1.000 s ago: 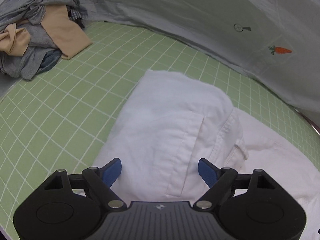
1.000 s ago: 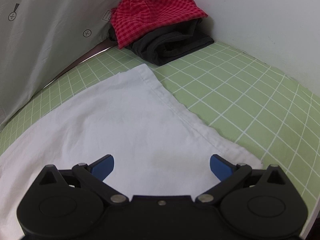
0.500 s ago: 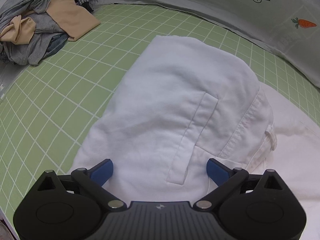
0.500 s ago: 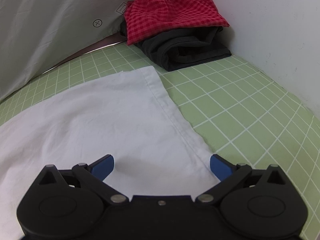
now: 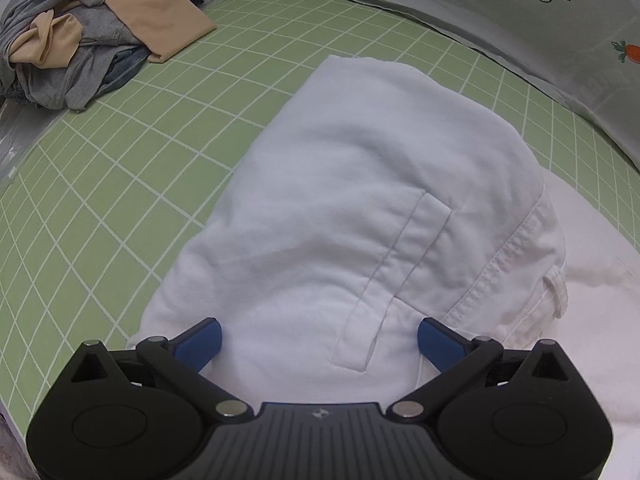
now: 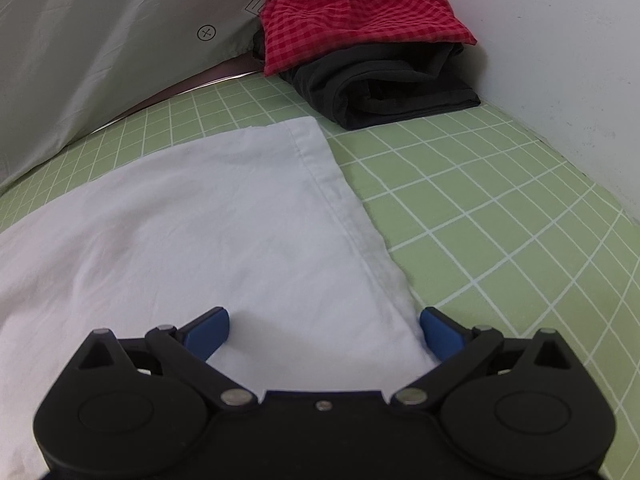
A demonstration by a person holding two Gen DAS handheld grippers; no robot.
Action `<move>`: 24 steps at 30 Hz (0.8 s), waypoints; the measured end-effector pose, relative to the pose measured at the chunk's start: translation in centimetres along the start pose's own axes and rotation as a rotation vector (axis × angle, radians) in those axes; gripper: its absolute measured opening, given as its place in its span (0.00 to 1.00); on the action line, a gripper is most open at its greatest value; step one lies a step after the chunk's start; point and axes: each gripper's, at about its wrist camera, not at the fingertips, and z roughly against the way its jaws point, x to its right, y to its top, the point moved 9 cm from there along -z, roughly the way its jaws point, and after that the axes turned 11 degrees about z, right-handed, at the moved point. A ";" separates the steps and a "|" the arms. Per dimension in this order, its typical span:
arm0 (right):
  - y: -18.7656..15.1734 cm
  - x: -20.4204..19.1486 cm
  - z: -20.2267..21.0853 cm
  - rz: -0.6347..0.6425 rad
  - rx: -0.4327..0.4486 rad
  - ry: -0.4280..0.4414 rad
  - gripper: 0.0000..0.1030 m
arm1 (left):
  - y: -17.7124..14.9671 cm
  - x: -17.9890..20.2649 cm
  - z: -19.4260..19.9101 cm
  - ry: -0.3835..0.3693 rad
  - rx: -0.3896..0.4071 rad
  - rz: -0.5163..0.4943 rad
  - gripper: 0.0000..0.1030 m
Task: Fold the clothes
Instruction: 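Grasp the trouser leg with the right gripper, then lift the trouser leg with the right gripper and lay it onto the folded trousers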
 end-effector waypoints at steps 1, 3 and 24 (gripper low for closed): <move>-0.1 -0.2 0.1 0.004 0.001 -0.002 0.98 | 0.0 0.0 0.0 0.002 -0.002 0.010 1.00; 0.1 -0.5 0.4 0.007 0.001 0.012 0.85 | -0.1 -0.1 -0.1 0.005 -0.007 0.029 1.00; 6.3 -9.7 10.6 0.221 0.161 0.025 0.15 | 2.3 -2.5 7.0 -0.203 0.071 -0.074 1.00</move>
